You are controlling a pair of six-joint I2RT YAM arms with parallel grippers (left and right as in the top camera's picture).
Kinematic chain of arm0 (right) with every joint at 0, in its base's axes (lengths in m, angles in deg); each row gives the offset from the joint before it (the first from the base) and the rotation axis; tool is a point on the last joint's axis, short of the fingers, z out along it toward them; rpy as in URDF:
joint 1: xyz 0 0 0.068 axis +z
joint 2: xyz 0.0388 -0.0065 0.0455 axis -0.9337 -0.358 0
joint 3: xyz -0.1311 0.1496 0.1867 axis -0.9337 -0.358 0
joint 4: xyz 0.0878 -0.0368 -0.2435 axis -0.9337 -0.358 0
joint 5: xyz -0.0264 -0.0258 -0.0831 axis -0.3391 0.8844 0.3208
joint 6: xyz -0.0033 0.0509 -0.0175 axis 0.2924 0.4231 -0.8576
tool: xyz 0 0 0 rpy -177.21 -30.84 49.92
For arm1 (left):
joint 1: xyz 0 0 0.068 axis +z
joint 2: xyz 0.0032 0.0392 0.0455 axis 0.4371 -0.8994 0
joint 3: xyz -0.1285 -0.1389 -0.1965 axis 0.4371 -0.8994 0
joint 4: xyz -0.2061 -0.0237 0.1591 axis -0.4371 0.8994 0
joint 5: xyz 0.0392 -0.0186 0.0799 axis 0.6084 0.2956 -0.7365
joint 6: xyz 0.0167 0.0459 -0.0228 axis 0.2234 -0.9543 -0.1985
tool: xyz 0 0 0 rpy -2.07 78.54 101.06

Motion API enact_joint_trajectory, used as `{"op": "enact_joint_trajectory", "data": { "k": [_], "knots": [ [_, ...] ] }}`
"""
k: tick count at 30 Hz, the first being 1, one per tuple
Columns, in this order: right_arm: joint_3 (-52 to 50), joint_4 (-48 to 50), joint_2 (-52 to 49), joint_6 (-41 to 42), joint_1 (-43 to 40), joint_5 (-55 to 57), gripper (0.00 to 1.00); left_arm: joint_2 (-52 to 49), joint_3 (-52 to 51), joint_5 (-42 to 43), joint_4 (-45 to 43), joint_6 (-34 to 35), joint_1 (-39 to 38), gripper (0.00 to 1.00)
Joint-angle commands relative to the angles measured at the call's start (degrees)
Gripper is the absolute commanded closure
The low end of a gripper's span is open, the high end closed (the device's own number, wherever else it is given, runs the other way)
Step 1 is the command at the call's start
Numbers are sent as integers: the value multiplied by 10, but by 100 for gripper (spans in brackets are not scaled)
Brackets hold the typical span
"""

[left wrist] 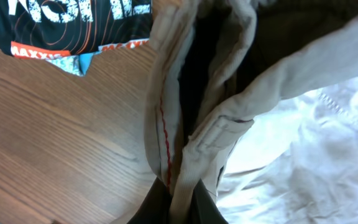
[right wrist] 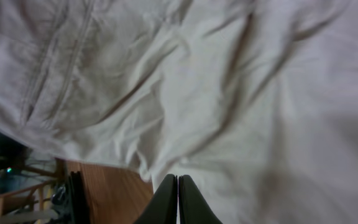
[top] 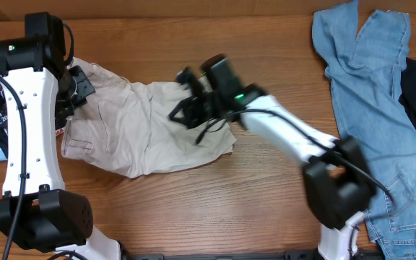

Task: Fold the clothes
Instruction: 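Press and tuck the folded bundle with the right gripper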

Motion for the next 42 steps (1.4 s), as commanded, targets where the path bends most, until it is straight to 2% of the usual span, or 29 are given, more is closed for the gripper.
{"op": "enact_joint_trajectory", "data": {
  "k": [1,8,18,31,37,42],
  "knots": [
    [3,68,-47,63,23,-49,94,9,10,-13,10,-20,-4,96],
    [4,181,-113,96,56,-49,94,9,10,-10,27,-22,-4,96],
    [4,212,-183,136,68,-55,94,9,10,69,26,-52,-31,96],
    [10,264,-198,200,68,-90,94,9,10,103,23,-54,-93,96],
    [44,231,-195,203,58,-126,91,9,10,103,23,-53,-109,96],
    [82,123,-144,164,10,-140,91,9,10,104,20,-32,-110,96]
  ]
}}
